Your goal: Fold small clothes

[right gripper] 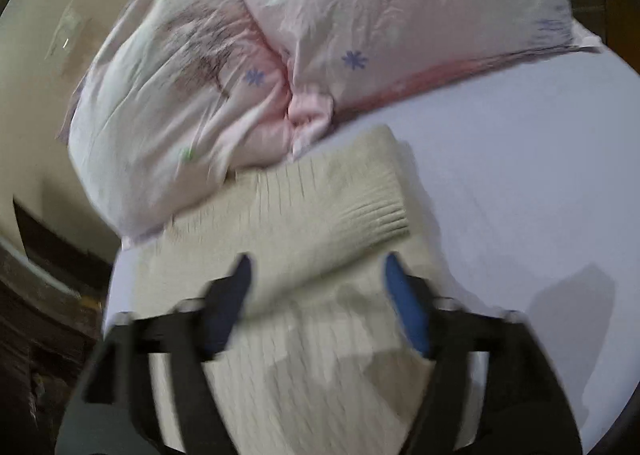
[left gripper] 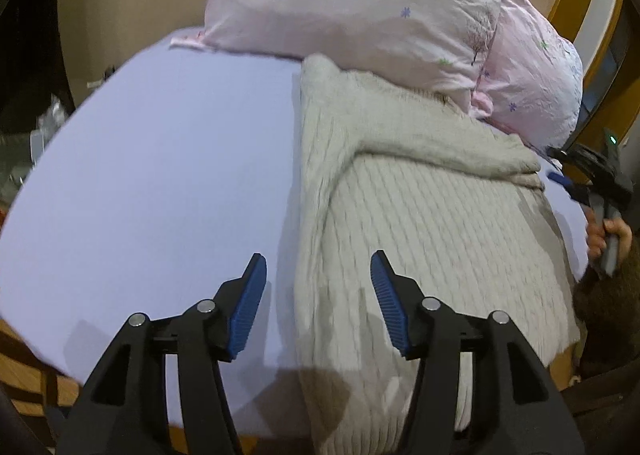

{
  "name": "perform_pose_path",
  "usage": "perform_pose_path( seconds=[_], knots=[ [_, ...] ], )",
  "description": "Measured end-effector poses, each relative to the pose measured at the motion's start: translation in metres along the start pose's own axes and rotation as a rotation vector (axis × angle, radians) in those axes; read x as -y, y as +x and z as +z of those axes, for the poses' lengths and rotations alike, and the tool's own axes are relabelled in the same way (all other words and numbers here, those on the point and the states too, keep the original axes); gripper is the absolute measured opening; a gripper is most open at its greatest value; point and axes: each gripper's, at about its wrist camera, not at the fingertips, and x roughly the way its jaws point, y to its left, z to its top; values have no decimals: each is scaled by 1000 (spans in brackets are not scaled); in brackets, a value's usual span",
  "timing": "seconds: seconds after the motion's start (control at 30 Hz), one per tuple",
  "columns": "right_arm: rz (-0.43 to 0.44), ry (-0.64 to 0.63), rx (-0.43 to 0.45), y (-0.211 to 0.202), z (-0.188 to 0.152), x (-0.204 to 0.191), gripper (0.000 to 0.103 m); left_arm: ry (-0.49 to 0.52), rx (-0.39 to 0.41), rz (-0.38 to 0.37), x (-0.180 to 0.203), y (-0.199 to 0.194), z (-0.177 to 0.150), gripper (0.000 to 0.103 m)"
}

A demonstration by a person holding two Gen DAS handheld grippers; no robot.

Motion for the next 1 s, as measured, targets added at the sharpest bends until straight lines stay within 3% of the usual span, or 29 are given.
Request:
perform_pose_path(
  seconds=[0.13, 0.2, 0.27, 0.43, 0.47, 0.5, 0.53, 0.57, 0.63, 0.77, 0.9, 1.0],
  knots=[
    [-45, -15, -74, -34, -61, 29, 71, -27, -32, -65, -5, -3, -25, 59],
    [-31, 25, -152, -42, -93, 50, 63, -24, -25, -87, -3, -5, -35, 60],
    [22, 30, -152, -53, -115, 56, 60, -23, -26, -118, 1, -9, -43, 60],
    [255, 64, -269, -61, -167, 60, 57, -36, -47, -204, 10, -23, -68, 58],
    [294, 73, -290, -59, -173, 61, 47, -42, -52, -213, 11, -24, -71, 55],
    [344, 89, -325, -53, -179, 63, 36, -51, -62, -225, 12, -24, -73, 43],
    [383, 101, -362, -44, -184, 64, 8, -64, -87, -262, 13, -21, -74, 21],
    [417, 118, -390, -32, -188, 66, 7, -81, -110, -296, 14, -17, -75, 15],
    [477, 128, -367, -28, -183, 65, 7, -93, -121, -325, 17, -11, -71, 8],
    [584, 106, -191, -41, -138, 57, 7, -140, -49, -425, 14, -15, -29, 6],
    [617, 126, 27, -18, -49, 48, 7, -130, 133, -356, 15, -3, 72, 6],
    [576, 245, 100, 36, 7, 54, 7, -186, 189, -276, 13, 40, 140, 6]
  ],
)
